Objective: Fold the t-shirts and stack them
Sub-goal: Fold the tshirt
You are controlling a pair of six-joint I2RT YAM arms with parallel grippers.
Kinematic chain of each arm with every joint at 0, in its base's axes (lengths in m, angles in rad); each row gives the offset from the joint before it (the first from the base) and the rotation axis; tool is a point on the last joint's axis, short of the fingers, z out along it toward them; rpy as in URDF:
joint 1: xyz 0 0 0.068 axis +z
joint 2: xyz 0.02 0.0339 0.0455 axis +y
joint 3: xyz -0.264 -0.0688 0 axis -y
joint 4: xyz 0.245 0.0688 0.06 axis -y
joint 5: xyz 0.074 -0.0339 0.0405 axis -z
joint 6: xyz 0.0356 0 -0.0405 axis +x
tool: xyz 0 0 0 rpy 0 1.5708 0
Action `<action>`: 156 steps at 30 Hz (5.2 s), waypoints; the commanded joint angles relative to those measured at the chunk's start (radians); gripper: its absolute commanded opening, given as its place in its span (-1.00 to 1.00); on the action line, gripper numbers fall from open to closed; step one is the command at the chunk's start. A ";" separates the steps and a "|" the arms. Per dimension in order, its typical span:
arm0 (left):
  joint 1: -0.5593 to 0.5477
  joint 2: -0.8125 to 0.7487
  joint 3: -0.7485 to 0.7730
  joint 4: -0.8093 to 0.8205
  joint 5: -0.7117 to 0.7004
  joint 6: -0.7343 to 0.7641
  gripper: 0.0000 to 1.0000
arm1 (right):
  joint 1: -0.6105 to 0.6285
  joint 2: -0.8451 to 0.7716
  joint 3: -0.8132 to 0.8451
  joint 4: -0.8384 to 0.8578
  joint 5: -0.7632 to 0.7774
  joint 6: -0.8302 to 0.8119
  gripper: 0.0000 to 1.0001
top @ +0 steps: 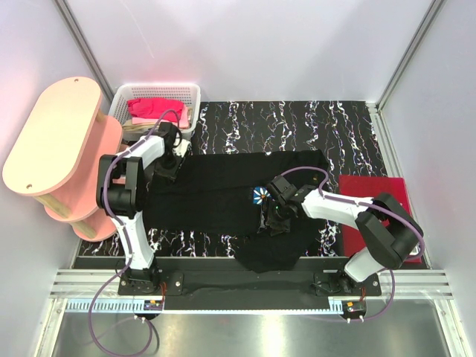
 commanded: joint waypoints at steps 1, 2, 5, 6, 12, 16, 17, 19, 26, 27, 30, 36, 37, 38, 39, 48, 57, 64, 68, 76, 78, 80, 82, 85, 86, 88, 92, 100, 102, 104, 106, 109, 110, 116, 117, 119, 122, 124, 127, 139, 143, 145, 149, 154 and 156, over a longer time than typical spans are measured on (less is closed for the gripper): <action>0.023 -0.080 -0.013 0.004 0.019 -0.013 -0.28 | 0.021 0.063 -0.078 -0.038 0.023 0.003 0.16; 0.025 -0.086 -0.013 0.007 0.010 -0.021 -0.23 | 0.020 0.060 -0.080 -0.037 0.025 0.001 0.16; 0.031 -0.093 -0.014 0.033 -0.019 -0.035 0.03 | 0.021 0.064 -0.081 -0.027 0.020 0.001 0.15; 0.031 -0.088 -0.013 0.044 -0.027 -0.039 0.11 | 0.020 0.064 -0.083 -0.026 0.020 0.004 0.15; 0.063 -0.050 -0.008 0.078 -0.047 -0.079 0.18 | 0.021 0.054 -0.092 -0.020 0.016 0.004 0.13; 0.065 0.004 0.004 0.090 -0.069 -0.082 0.11 | 0.020 0.054 -0.096 -0.018 0.008 0.003 0.11; 0.066 0.012 0.009 0.096 -0.081 -0.084 0.08 | 0.021 0.052 -0.099 -0.018 0.007 0.004 0.11; 0.074 0.027 0.018 0.101 -0.080 -0.087 0.05 | 0.023 0.046 -0.106 -0.018 0.003 0.004 0.09; 0.076 0.065 0.071 0.109 -0.109 -0.073 -0.64 | 0.024 0.017 -0.138 -0.023 -0.009 0.018 0.06; 0.076 0.073 0.076 0.109 -0.113 -0.073 -0.90 | 0.026 0.017 -0.139 -0.023 -0.013 0.020 0.06; 0.076 0.069 0.082 0.110 -0.130 -0.064 -1.00 | 0.030 0.005 -0.139 -0.043 -0.012 0.018 0.04; 0.079 0.030 0.072 0.123 -0.184 -0.021 -1.00 | 0.033 -0.026 -0.136 -0.113 0.014 0.007 0.01; 0.080 0.026 0.073 0.127 -0.197 -0.012 -1.00 | 0.033 -0.029 -0.136 -0.122 0.017 0.006 0.01; 0.082 0.024 0.075 0.136 -0.220 0.005 -1.00 | 0.033 -0.040 -0.135 -0.142 0.019 0.004 0.01; 0.083 0.018 0.075 0.139 -0.230 0.014 -1.00 | 0.033 -0.044 -0.135 -0.153 0.026 0.006 0.00; 0.083 0.018 0.084 0.169 -0.284 0.057 -1.00 | 0.035 -0.222 -0.142 -0.313 0.053 0.032 0.04; -0.018 -0.174 -0.016 0.103 -0.193 0.004 0.66 | 0.035 -0.204 0.054 -0.372 0.063 -0.028 0.25; -0.098 -0.309 0.122 -0.092 -0.004 -0.075 0.91 | -0.002 -0.092 0.356 -0.521 0.293 -0.183 0.34; -0.246 -0.317 0.118 -0.095 0.006 -0.096 0.91 | -0.056 0.020 0.385 -0.505 0.335 -0.223 0.31; -0.420 -0.220 0.093 0.053 -0.072 -0.096 0.93 | -0.184 0.054 0.327 -0.411 0.315 -0.256 0.31; -0.418 -0.179 0.108 0.076 -0.086 -0.082 0.94 | -0.188 0.080 0.328 -0.405 0.319 -0.264 0.31; -0.417 -0.100 0.137 0.077 -0.102 -0.076 0.93 | -0.188 0.097 0.328 -0.400 0.321 -0.272 0.30; -0.411 -0.047 0.144 0.081 -0.116 -0.062 0.92 | -0.186 0.115 0.327 -0.396 0.313 -0.276 0.29; -0.409 0.001 0.135 0.090 -0.133 -0.052 0.90 | -0.188 0.120 0.316 -0.385 0.306 -0.280 0.29; -0.409 0.007 0.115 0.101 -0.139 -0.047 0.89 | -0.186 0.126 0.313 -0.383 0.306 -0.280 0.27; -0.408 0.024 0.098 0.124 -0.159 -0.039 0.89 | -0.188 0.135 0.302 -0.373 0.307 -0.287 0.27; -0.408 0.047 0.069 0.133 -0.178 -0.026 0.89 | -0.200 0.184 0.310 -0.353 0.306 -0.301 0.23; -0.408 0.029 -0.016 0.198 -0.198 0.008 0.87 | -0.270 0.250 0.365 -0.328 0.295 -0.350 0.02; -0.408 0.026 -0.022 0.201 -0.196 0.014 0.86 | -0.293 0.252 0.377 -0.327 0.295 -0.359 -0.01; -0.408 0.027 -0.027 0.202 -0.198 0.017 0.86 | -0.306 0.242 0.387 -0.333 0.290 -0.364 -0.01; -0.409 0.026 -0.036 0.207 -0.199 0.017 0.86 | -0.309 0.227 0.405 -0.342 0.295 -0.365 0.01; -0.408 0.024 -0.043 0.218 -0.205 0.023 0.86 | -0.312 0.207 0.420 -0.357 0.309 -0.369 0.05; -0.408 0.024 -0.046 0.221 -0.207 0.025 0.86 | -0.313 0.203 0.422 -0.360 0.315 -0.369 0.05; -0.408 0.006 -0.069 0.231 -0.208 0.028 0.86 | -0.335 0.222 0.439 -0.363 0.324 -0.376 0.04; -0.408 0.004 -0.073 0.233 -0.208 0.028 0.85 | -0.338 0.228 0.453 -0.362 0.335 -0.378 0.04; -0.408 -0.005 -0.082 0.239 -0.207 0.028 0.85 | -0.350 0.245 0.469 -0.363 0.342 -0.379 0.03; -0.408 -0.019 -0.096 0.242 -0.202 0.030 0.85 | -0.376 0.270 0.522 -0.362 0.347 -0.388 -0.02; -0.408 -0.023 -0.103 0.244 -0.198 0.028 0.82 | -0.390 0.291 0.565 -0.363 0.341 -0.392 -0.17; -0.408 -0.040 -0.123 0.244 -0.188 0.031 0.75 | -0.418 0.320 0.615 -0.362 0.321 -0.390 -0.77; -0.408 -0.115 -0.192 0.258 -0.179 0.034 0.68 | -0.389 0.335 0.661 -0.359 0.264 -0.443 -0.01; -0.408 -0.116 -0.177 0.241 -0.164 0.023 0.70 | -0.208 0.232 0.599 -0.330 0.481 -0.542 0.60; -0.408 -0.100 -0.168 0.235 -0.164 0.019 0.70 | -0.133 0.207 0.580 -0.287 0.543 -0.589 0.47; -0.408 -0.085 -0.142 0.221 -0.158 0.011 0.70 | -0.028 0.224 0.543 -0.224 0.707 -0.684 0.34; -0.408 -0.076 -0.131 0.212 -0.156 0.013 0.71 | 0.059 0.270 0.513 -0.159 0.793 -0.757 0.30; -0.408 -0.074 -0.129 0.210 -0.156 0.013 0.71 | 0.067 0.299 0.514 -0.153 0.821 -0.760 0.26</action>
